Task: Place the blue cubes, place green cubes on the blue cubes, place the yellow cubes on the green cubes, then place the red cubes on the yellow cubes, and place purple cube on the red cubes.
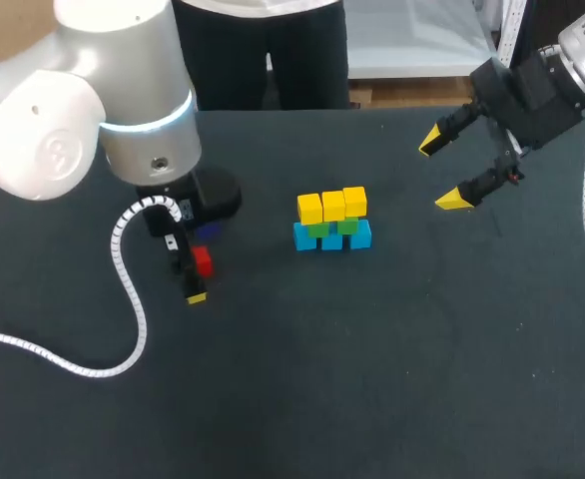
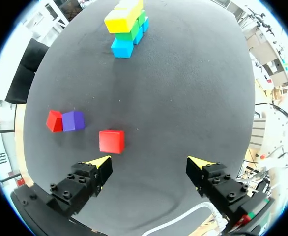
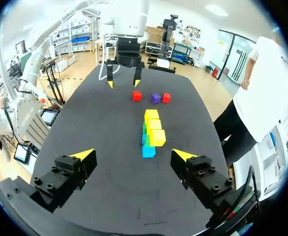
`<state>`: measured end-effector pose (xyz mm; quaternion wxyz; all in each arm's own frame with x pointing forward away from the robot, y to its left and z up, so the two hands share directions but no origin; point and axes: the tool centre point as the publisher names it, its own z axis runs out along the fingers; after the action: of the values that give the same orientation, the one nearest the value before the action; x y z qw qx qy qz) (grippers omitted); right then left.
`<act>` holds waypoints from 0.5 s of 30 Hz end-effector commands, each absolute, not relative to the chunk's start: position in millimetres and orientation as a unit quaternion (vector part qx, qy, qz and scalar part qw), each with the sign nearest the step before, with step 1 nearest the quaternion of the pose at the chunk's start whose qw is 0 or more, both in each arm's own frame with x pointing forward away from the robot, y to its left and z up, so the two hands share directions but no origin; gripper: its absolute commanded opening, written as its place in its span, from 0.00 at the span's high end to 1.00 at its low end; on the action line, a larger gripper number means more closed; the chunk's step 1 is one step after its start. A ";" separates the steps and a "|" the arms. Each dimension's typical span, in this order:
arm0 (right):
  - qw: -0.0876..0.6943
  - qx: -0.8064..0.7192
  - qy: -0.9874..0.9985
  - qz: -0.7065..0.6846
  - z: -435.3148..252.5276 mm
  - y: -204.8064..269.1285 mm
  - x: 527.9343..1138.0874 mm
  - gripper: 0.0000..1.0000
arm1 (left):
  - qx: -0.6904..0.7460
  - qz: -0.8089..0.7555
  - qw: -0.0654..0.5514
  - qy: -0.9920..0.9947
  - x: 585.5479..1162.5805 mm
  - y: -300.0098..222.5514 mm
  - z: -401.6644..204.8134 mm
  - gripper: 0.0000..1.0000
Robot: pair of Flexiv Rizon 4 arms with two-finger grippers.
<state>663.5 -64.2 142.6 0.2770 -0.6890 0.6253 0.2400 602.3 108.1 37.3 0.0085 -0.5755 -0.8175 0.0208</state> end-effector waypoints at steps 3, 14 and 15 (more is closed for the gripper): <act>0.277 -0.689 0.625 0.241 142.4 -64.1 664.0 0.00 | -0.581 0.025 0.019 -0.813 620.6 102.7 30.8 0.00; 0.277 -0.689 0.625 0.241 142.4 -64.1 664.0 0.00 | -0.578 0.029 0.030 -0.815 632.1 97.4 25.2 0.00; 0.277 -0.689 0.625 0.241 142.4 -64.1 664.0 0.00 | -0.577 0.029 0.030 -0.816 631.7 97.4 24.5 0.00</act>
<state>663.5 -64.2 142.7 0.2770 -0.6890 0.6253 0.2400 625.6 101.0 26.5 0.0228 -0.5771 -0.8159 0.0281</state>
